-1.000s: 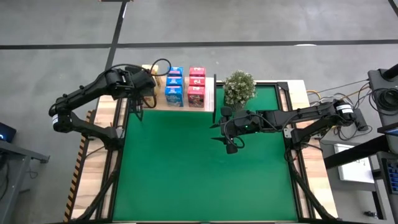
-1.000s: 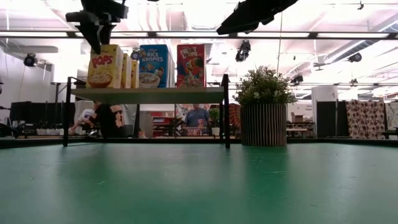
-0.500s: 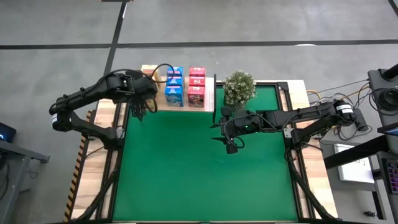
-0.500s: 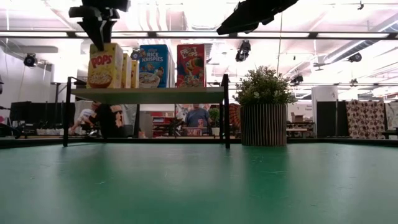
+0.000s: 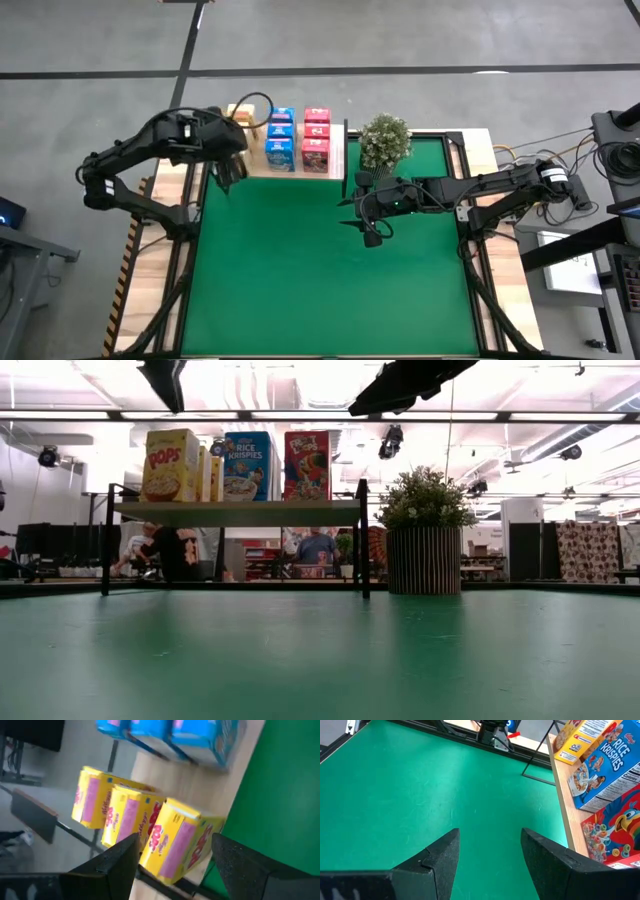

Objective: Stack cereal on shelf
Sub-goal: Put the yellow cereal box on the shelf aligned with the other yellow cereal boxes

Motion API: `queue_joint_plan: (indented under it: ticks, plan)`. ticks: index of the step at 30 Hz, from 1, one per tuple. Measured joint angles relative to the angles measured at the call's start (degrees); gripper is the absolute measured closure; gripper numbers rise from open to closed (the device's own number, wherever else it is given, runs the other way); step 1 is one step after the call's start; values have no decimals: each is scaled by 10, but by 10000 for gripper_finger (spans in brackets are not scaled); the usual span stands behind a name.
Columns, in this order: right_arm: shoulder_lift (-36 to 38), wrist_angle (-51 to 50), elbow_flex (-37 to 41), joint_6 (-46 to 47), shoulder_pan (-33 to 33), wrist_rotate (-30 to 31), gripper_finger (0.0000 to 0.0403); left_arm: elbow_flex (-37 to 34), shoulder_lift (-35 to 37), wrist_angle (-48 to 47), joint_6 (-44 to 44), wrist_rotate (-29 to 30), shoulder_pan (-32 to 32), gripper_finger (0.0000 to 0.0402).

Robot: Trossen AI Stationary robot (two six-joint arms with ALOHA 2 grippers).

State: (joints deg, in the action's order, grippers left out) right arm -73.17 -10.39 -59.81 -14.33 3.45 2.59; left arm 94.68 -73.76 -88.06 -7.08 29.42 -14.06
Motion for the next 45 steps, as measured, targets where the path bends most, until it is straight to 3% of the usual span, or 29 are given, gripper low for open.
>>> queue_joint_plan:
  ticks: [4,9,12,16,18,25,31,45]
  plan:
    - [0,0,0,0,0,0,202,16,6,14,62,0,35,173]
    - [0,0,3,-5,0,0,202,-21,38,118,86,7,139,190]
    - [0,0,3,-5,0,0,202,-80,56,176,96,80,204,207]
    - [0,0,3,-6,0,0,202,-165,70,187,120,203,249,244]
    - [0,0,3,-7,0,0,202,-197,78,192,137,237,250,272]
    - [0,4,3,-7,0,0,202,-306,104,286,138,259,233,392]
    - [0,4,4,-7,0,0,202,-358,109,303,132,294,217,398]
    - [0,4,4,-9,0,0,202,-365,109,324,138,307,179,401]
